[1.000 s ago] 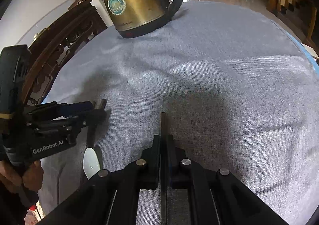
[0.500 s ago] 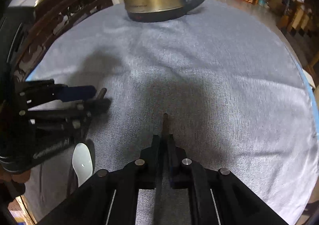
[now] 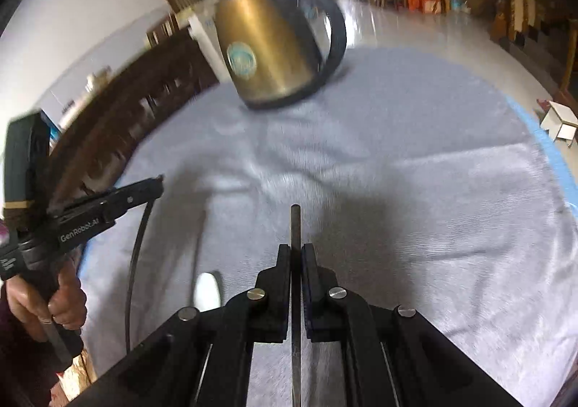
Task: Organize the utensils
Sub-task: 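Close right gripper on a dark chopstick while left gripper grasps another chopstick, then lift both held chopsticks up toward the dark cup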
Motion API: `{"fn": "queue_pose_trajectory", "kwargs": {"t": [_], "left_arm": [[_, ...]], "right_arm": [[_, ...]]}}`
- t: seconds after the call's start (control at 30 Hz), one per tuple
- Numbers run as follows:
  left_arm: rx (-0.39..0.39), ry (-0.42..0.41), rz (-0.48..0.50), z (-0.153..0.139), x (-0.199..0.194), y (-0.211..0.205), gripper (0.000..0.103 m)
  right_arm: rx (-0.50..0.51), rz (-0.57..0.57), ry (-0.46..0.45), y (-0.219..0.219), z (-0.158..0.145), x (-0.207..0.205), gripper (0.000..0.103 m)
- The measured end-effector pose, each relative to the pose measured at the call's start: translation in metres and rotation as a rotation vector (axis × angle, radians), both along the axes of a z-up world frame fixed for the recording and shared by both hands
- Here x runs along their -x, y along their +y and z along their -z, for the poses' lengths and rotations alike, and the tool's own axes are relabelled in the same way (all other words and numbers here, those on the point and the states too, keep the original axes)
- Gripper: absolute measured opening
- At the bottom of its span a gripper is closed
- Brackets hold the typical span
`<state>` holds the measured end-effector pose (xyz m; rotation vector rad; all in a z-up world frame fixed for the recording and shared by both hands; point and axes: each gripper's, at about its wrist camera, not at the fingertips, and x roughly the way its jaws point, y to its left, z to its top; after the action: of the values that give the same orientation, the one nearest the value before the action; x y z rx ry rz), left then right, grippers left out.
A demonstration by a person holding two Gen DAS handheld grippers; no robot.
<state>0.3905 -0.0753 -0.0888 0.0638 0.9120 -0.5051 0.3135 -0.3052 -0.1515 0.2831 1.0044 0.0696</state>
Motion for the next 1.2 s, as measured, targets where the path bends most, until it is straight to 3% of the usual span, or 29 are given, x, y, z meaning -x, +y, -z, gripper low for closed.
{"fn": "queue_pose_trajectory", "kwargs": {"t": [0.3,0.5,0.8,1.0,1.2], "left_arm": [[0.105,-0.128,-0.209,-0.046,0.05,0.087,0.005],[0.201,-0.2,-0.321,-0.076,0.109,0.14,0.005],[0.364,-0.407,-0.313,-0.125,0.22,0.15,0.005],[0.485,-0.471,-0.288,-0.145,0.258,0.142,0.005],[0.55,-0.602,-0.324,-0.154,0.278,0.128,0.006]], "right_arm": [[-0.011,0.104,-0.262,-0.001,-0.072,0.096,0.006],[0.011,0.157,-0.405,0.007,-0.108,0.152,0.006],[-0.033,0.187,-0.633,0.03,-0.158,0.227,0.007],[-0.059,0.183,-0.763,0.055,-0.176,0.249,0.007],[-0.059,0.192,-0.85,0.087,-0.176,0.252,0.007]]}}
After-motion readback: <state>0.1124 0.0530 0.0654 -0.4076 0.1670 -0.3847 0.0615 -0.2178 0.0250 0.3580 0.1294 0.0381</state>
